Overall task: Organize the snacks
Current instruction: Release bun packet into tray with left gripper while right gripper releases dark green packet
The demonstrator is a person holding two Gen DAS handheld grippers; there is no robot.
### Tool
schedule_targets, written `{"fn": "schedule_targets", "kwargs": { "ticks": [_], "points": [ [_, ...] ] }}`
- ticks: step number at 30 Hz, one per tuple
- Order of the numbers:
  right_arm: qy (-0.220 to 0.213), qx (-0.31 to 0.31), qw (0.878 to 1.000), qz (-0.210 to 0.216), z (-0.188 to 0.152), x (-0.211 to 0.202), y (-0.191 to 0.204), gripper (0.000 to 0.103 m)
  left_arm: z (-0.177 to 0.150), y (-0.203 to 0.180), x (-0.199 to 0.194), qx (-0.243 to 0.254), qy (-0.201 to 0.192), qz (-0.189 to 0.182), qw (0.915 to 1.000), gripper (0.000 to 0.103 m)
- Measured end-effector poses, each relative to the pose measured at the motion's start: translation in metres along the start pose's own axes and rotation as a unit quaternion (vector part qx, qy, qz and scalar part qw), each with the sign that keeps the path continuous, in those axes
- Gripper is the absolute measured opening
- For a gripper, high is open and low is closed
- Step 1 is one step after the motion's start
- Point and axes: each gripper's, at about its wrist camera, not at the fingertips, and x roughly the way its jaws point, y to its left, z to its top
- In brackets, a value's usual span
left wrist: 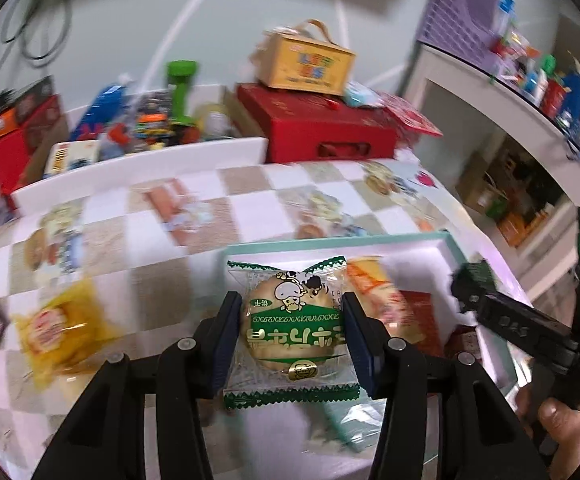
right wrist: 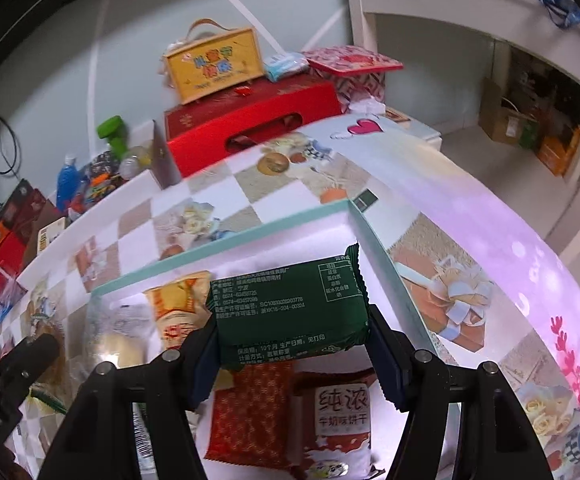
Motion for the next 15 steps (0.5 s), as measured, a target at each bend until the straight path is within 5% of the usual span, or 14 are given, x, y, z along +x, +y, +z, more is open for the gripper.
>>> {"fn": "schedule_targets", "kwargs": {
  "ticks": [11, 15],
  "points": [
    [0.013, 0.0, 1.0, 0.001, -0.004, 0.011, 0.001, 0.069, 0.001, -0.034, 0.032, 0.026, 0.033, -0.029, 0.9987, 0.052],
    [0.019, -0.001, 1.0, 0.001, -0.004, 0.013, 0.001, 0.07, 0.002, -0.034, 0.029, 0.021, 0.033, -0.031, 0.9988, 0.064]
  ]
}}
